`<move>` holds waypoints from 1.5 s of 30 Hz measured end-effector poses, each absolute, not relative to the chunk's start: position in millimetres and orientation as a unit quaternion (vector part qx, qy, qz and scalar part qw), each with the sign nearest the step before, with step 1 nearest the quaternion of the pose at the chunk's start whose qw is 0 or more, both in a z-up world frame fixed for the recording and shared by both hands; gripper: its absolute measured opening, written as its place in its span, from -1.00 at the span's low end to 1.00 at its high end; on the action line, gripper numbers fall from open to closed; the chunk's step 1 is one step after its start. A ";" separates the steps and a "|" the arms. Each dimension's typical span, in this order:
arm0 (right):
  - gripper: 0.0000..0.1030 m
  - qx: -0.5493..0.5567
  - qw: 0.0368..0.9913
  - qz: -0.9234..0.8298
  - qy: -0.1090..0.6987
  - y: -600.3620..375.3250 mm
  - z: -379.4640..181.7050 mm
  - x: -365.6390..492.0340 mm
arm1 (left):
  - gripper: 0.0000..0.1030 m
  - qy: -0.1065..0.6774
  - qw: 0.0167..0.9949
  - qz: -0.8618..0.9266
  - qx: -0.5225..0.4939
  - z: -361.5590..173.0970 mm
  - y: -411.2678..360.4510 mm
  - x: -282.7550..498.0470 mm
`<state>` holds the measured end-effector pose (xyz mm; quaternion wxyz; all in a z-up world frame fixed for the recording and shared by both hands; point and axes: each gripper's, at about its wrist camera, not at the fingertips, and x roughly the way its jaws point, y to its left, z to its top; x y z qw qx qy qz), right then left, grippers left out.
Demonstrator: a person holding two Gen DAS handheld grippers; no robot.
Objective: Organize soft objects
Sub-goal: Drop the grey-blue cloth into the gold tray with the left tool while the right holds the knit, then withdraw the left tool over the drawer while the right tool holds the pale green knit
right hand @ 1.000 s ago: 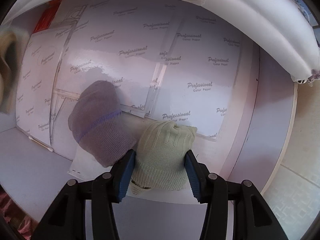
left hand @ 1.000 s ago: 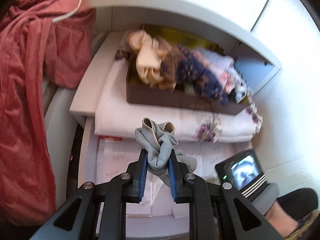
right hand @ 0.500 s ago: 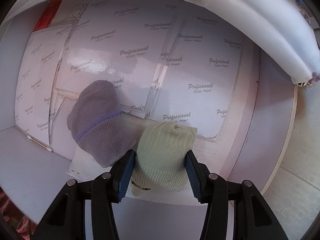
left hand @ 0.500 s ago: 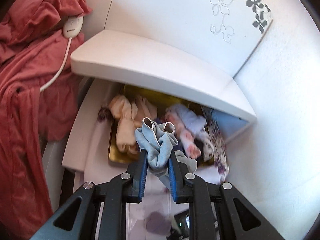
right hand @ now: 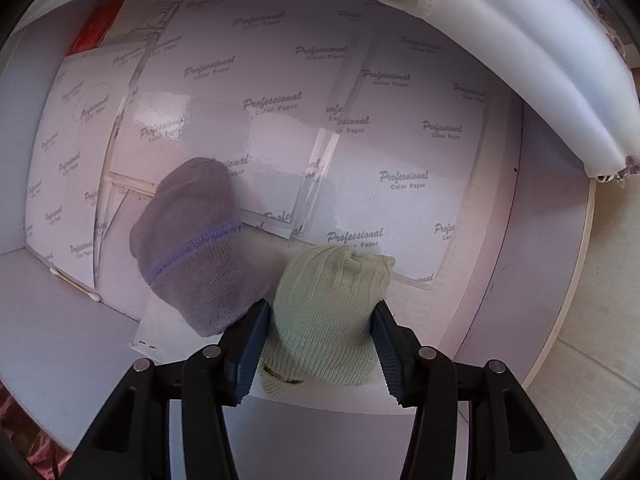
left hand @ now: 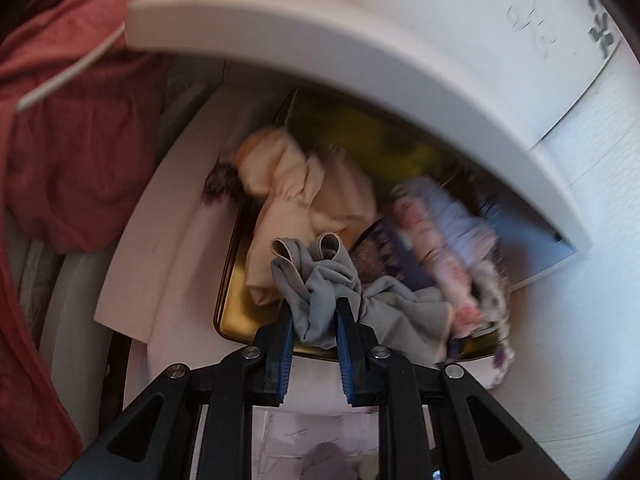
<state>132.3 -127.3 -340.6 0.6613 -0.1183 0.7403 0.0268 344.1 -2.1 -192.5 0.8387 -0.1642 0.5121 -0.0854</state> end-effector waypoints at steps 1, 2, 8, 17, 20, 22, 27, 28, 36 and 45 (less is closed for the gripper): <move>0.02 -0.118 0.661 0.026 0.740 -127.3 -341.0 132.6 | -0.64 0.515 0.838 -0.084 -0.158 -196.0 -4.4 346.6; 0.02 -0.118 0.661 0.026 0.740 -127.3 -341.7 132.9 | -0.64 0.520 0.838 -0.083 -0.145 -199.8 -9.1 350.4; 0.02 -0.118 0.661 0.024 0.741 -127.3 -343.0 133.6 | -0.58 0.531 0.840 -0.072 -0.089 -211.5 -22.9 358.8; 0.02 -0.119 0.661 0.023 0.741 -127.0 -343.6 133.7 | -0.33 0.518 0.849 -0.063 -0.086 -210.6 -8.3 334.7; 0.03 -0.120 0.661 0.023 0.740 -126.3 -343.1 132.6 | -0.33 0.503 0.858 -0.066 -0.079 -201.0 -9.6 319.5; 0.04 -0.121 0.661 0.022 0.740 -125.9 -343.3 131.9 | -0.33 0.491 0.866 -0.071 -0.071 -194.5 -10.6 308.7; 0.07 -0.127 0.661 0.023 0.739 -122.3 -344.1 129.5 | -0.33 0.463 0.881 -0.082 -0.053 -172.6 -14.9 287.9; 0.07 -0.128 0.661 0.022 0.739 -122.0 -344.3 128.9 | -0.33 0.459 0.883 -0.083 -0.049 -169.7 -14.9 285.7; 0.07 -0.131 0.662 0.022 0.737 -118.8 -344.4 126.1 | -0.33 0.437 0.893 -0.096 -0.042 -152.6 -13.7 259.6; 0.07 -0.129 0.664 0.022 0.736 -119.8 -343.3 123.5 | -0.33 0.441 0.891 -0.104 -0.038 -152.4 -12.9 236.8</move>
